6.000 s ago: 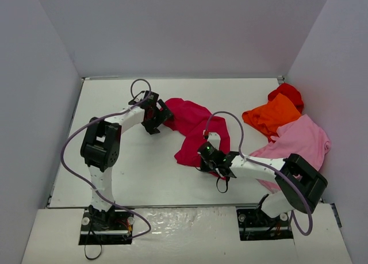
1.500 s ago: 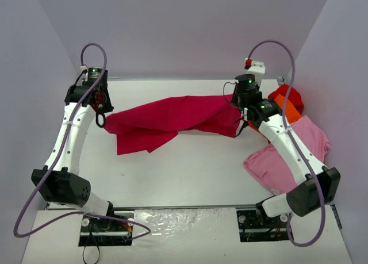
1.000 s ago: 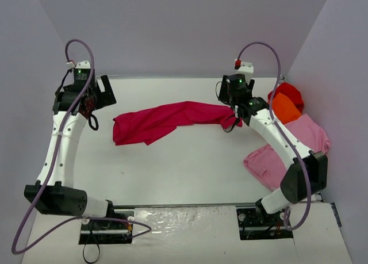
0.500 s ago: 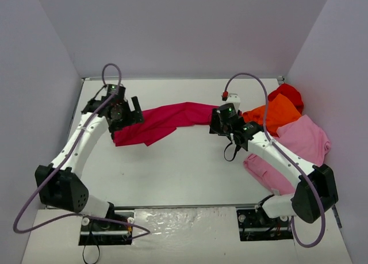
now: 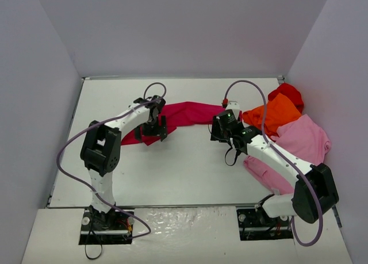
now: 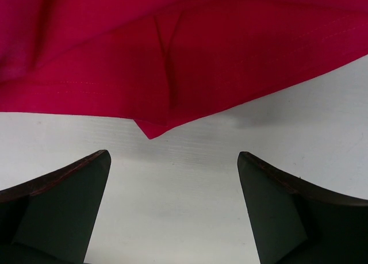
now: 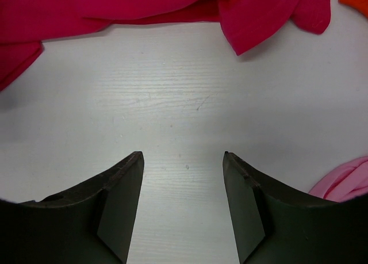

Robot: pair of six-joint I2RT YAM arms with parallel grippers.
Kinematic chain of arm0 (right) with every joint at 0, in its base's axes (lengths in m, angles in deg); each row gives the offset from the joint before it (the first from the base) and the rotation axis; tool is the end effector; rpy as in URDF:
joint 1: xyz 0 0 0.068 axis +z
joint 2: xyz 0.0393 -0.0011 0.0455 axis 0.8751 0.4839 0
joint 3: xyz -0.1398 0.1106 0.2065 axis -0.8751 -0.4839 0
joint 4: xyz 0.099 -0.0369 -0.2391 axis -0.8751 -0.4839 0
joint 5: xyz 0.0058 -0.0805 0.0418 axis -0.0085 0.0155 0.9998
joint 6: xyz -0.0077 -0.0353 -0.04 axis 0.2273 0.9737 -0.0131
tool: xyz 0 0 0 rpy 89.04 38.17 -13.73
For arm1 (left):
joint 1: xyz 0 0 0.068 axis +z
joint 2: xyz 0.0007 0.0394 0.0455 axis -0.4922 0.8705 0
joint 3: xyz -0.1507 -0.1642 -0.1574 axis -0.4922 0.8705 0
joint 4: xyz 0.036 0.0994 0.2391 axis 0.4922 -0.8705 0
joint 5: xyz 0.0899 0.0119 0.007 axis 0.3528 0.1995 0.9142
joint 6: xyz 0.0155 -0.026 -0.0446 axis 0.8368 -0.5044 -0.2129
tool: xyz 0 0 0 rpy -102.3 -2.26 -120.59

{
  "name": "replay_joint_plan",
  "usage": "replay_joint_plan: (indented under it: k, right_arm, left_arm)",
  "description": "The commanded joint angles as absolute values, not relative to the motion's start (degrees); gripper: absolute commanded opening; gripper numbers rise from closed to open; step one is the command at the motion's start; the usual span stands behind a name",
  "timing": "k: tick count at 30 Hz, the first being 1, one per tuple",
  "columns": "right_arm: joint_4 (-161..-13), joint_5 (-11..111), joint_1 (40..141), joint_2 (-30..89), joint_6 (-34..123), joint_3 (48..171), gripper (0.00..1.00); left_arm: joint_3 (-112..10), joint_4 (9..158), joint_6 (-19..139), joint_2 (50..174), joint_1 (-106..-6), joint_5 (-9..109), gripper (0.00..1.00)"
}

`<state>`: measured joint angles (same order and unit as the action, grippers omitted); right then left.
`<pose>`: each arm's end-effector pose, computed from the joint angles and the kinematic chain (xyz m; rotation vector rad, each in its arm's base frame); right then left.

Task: Fold and stack the t-shirts
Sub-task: Flatten out the tshirt

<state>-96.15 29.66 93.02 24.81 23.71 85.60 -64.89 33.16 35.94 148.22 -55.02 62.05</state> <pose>0.2543 0.1497 0.2619 0.0389 2.1766 0.3631 0.3567 -0.1677 0.2016 -0.2671 2.8546 -0.1238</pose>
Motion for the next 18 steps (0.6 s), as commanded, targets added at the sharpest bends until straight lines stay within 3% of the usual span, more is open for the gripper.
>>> replay_joint_plan:
  k: [1, 18]
  right_arm:
    - [-94.35, 29.3, 93.14, 22.94, 22.82, 85.52, 0.54]
    - [-94.38, 29.95, 93.23, 23.18, 22.76, 84.92, 0.52]
  left_arm:
    - [-69.26, 30.58, 35.44, 147.27, -55.15, 66.92, 0.91]
    - [-73.56, 29.76, 36.03, 154.18, -55.06, 73.1, 0.86]
